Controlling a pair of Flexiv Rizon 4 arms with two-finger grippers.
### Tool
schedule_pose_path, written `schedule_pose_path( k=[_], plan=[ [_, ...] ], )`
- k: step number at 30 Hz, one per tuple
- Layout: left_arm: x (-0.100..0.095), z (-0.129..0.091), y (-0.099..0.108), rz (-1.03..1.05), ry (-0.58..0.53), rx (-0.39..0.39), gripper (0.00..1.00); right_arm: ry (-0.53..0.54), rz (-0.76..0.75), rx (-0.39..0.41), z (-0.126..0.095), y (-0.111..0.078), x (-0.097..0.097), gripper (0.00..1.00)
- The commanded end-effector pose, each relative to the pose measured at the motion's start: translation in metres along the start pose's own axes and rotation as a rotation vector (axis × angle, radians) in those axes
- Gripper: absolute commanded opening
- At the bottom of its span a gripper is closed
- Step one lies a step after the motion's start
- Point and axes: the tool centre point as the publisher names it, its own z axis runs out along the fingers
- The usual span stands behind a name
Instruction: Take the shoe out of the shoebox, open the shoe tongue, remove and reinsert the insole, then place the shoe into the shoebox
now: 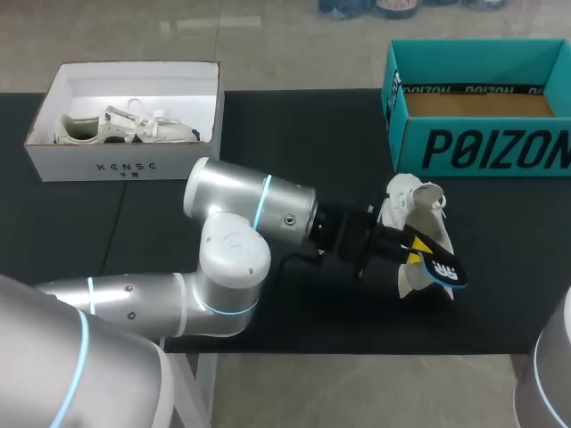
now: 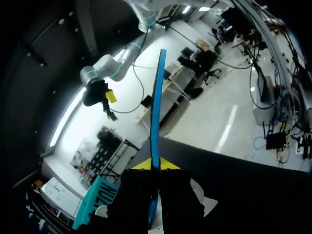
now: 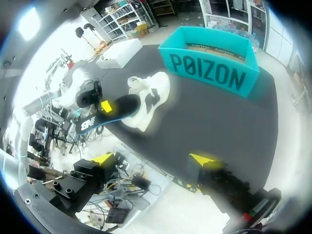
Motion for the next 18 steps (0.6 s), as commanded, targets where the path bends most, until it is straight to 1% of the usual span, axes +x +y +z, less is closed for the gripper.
schedule_pose_path(
  k=[1, 5, 9, 13, 18],
  plan=[
    [-0.011, 0.001, 0.006, -0.003, 0.031, -0.015, 0.00, -0.002, 0.000, 0.000, 0.000, -0.001, 0.001, 1.00],
    [-0.015, 0.000, 0.010, -0.004, 0.043, -0.047, 0.00, -0.002, 0.000, 0.000, 0.000, -0.001, 0.001, 1.00],
    [-0.013, 0.002, 0.016, -0.018, 0.044, -0.059, 0.00, -0.002, 0.000, 0.000, 0.000, -0.001, 0.001, 1.00],
    [-0.009, 0.010, 0.021, -0.036, 0.022, -0.041, 0.00, -0.002, 0.000, 0.000, 0.000, -0.001, 0.001, 1.00],
    [-0.009, 0.024, 0.025, -0.040, -0.007, -0.017, 0.00, -0.002, 0.000, 0.000, 0.000, -0.001, 0.001, 1.00]
  ],
)
